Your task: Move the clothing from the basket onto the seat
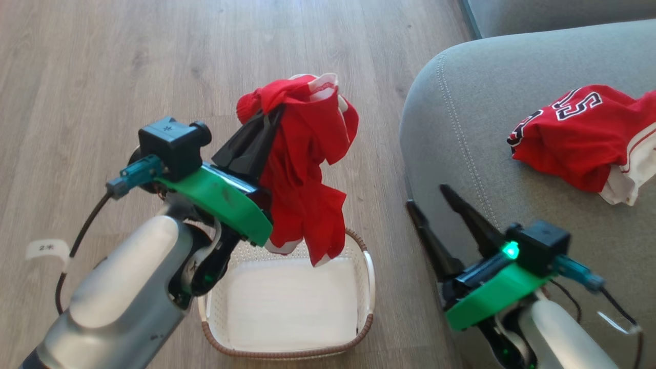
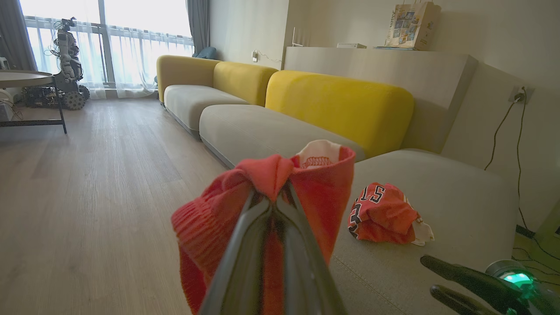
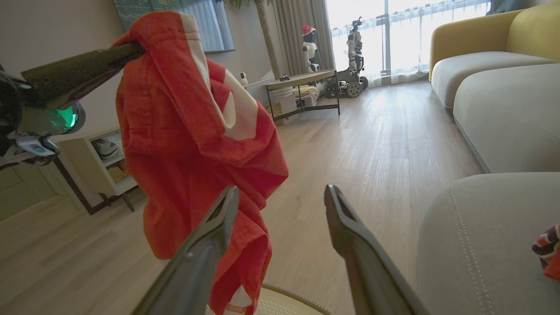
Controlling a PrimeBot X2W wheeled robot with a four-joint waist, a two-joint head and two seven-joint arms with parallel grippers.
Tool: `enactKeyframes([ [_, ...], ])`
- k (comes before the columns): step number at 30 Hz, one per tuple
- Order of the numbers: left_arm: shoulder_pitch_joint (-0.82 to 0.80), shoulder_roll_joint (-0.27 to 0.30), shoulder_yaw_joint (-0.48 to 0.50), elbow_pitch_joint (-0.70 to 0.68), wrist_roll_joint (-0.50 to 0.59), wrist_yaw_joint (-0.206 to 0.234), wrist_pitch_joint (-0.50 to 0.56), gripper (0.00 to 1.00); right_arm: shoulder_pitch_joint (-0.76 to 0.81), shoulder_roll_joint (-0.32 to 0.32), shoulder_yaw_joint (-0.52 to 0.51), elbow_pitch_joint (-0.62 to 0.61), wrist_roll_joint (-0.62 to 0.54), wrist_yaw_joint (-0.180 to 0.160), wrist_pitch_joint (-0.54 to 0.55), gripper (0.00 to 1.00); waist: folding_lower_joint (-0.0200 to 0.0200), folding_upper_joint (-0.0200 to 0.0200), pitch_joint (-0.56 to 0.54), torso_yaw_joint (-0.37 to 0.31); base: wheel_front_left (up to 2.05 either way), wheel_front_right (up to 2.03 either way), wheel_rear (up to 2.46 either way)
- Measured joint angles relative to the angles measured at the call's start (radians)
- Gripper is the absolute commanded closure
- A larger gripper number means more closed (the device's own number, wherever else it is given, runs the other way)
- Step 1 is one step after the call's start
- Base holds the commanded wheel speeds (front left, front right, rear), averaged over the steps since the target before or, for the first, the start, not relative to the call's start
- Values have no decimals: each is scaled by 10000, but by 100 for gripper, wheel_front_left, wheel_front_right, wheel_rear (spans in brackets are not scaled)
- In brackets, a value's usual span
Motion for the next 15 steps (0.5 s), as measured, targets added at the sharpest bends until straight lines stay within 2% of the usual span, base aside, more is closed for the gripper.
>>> enactKeyframes([
  [15, -8, -90, -326, 4, 0, -150, 2, 100, -2708, -573, 2581, 1524, 970, 0, 134, 0, 0, 0, 54, 262, 0, 0, 0],
])
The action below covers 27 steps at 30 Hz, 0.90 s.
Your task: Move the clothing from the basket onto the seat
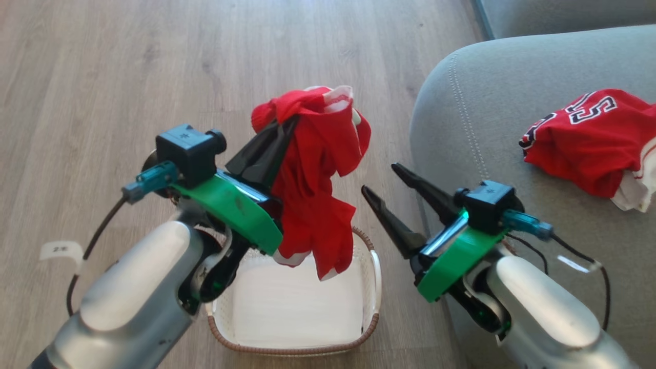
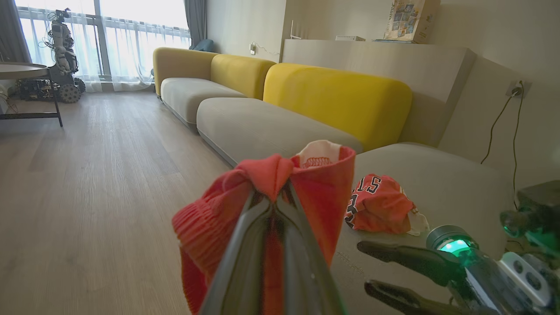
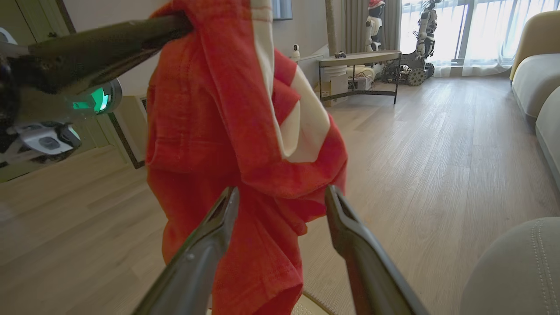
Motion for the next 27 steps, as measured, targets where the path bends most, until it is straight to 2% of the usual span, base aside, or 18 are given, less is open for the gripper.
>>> enactKeyframes([
  [8, -23, -173, -242, 23, 31, -96, 77, 100, -1163, 29, 1300, 1198, 857, 0, 8, 0, 0, 0, 84, 261, 0, 0, 0],
  [19, -239, -468, -709, 23, 157, -251, 192, 100, -2654, 426, 2853, 2834, 1457, 0, -270, 0, 0, 0, 18, 595, 0, 0, 0],
  [27, -240, -627, -938, 96, 157, -347, 278, 100, -3208, 675, 3185, 3616, 1710, 0, -533, 0, 0, 0, 20, 836, 0, 0, 0],
])
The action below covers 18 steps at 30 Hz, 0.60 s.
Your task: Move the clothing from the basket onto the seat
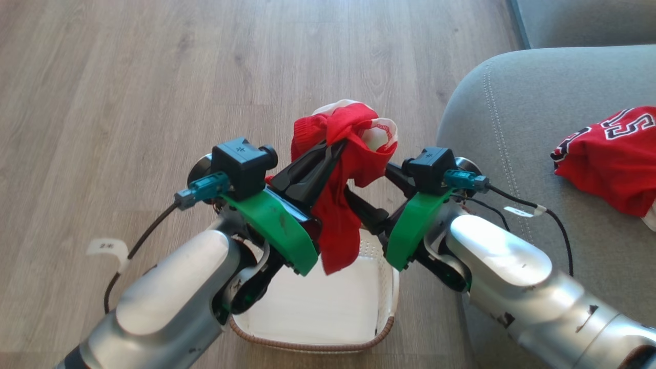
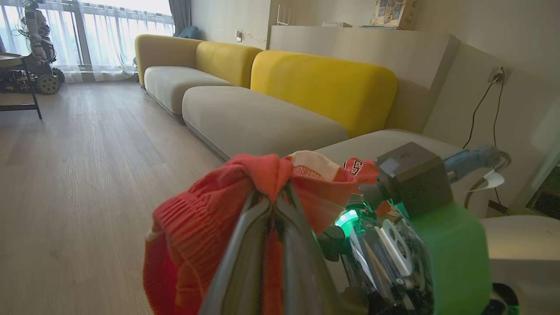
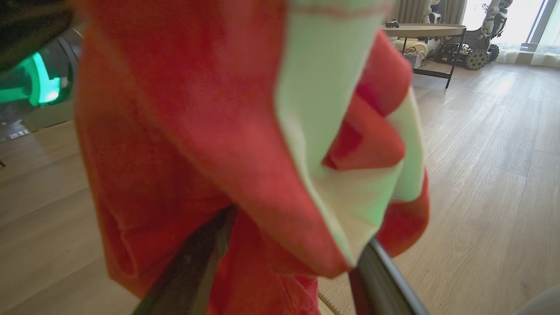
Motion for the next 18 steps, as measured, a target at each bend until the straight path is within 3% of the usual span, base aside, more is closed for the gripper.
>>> enactKeyframes([
  [2, 0, -12, -29, 27, 0, -2, 0, 100, -31, 12, 0, 105, 0, 0, -52, 0, 0, 0, 17, 41, 0, 0, 0],
  [3, 0, -15, -46, 56, 0, -2, 0, 100, -31, 19, 0, 140, 0, 0, -52, 7, 0, 0, 28, 55, 0, 0, 0],
  [4, 0, -17, -61, 71, 0, -2, 0, 100, -31, 25, -15, 150, 0, 0, -52, 41, 0, 0, 37, 65, 0, 0, 0],
  [5, 0, -15, -81, 81, 0, -2, -2, 100, -30, 38, -79, 136, -13, 0, -52, 88, 0, 0, 43, 70, 0, 0, 0],
  [6, 0, -13, -98, 94, 0, -4, 0, 100, -30, 54, -167, 94, -17, 0, -54, 100, 0, 0, 46, 71, 0, 0, 0],
  [18, 1, 25, -125, 201, -15, -10, -12, 100, 36, 79, -782, -410, -309, 0, -54, 100, 0, 0, 0, -28, 0, 0, 0],
])
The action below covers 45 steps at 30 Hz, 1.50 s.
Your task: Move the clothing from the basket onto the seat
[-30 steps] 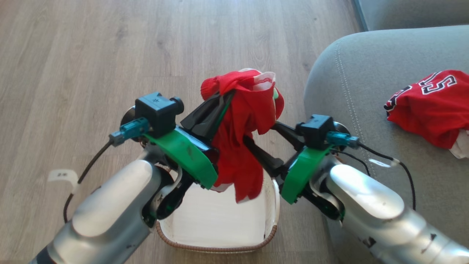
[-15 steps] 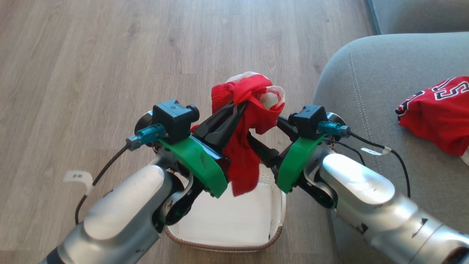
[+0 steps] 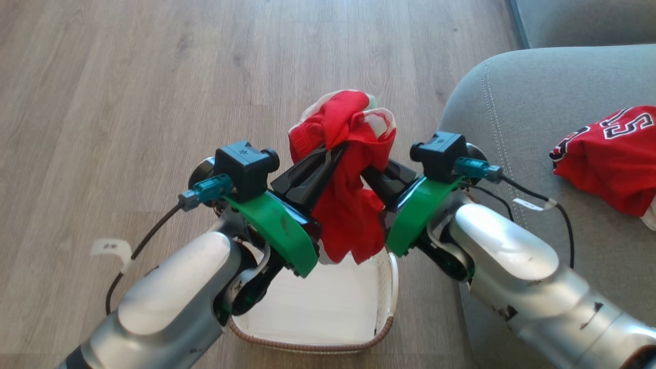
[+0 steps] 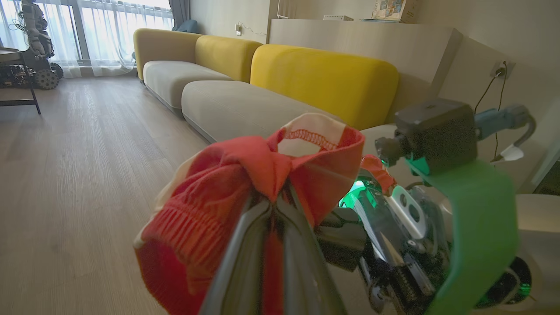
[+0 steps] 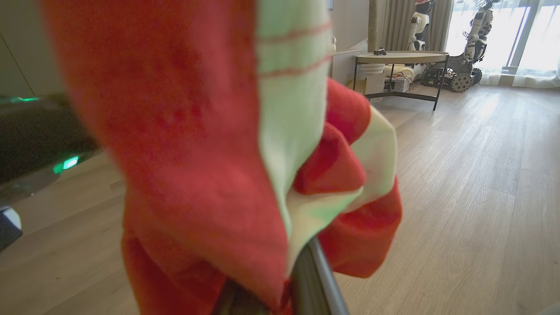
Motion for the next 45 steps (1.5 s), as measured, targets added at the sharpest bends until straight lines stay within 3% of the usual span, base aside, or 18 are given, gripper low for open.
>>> enactKeyframes([
  [6, 3, 27, 0, 40, 0, 23, -2, 100, 468, -184, -648, -353, -153, 0, -29, 100, 0, 0, -6, -29, 0, 0, 0],
  [12, 31, 54, -2, 23, 0, 113, -2, 9, 1000, -318, -1292, -708, -311, 0, -31, 100, 0, 0, -42, -93, 0, 0, 0],
  [13, 31, 56, -2, 17, -2, 117, -4, 0, 1069, -360, -1455, -777, -349, 0, -31, 100, 0, 0, -44, -108, 0, 0, 0],
  [23, 37, 73, -148, -23, 2, 188, 8, 0, 2088, -811, -3219, -1875, -846, 0, -31, 100, 0, 0, 49, -366, 0, 0, 0],
  [33, 51, 119, -263, -27, 23, 184, -79, 0, 3200, -1058, -4746, -3315, -1281, 0, -40, 100, 0, 0, 164, -1118, 0, 0, 0],
  [45, 49, 199, -385, -13, 125, 96, -224, 0, 4262, -1097, -5626, -4558, -1375, 0, -40, 100, 0, 0, 313, -2241, 0, 0, 0],
])
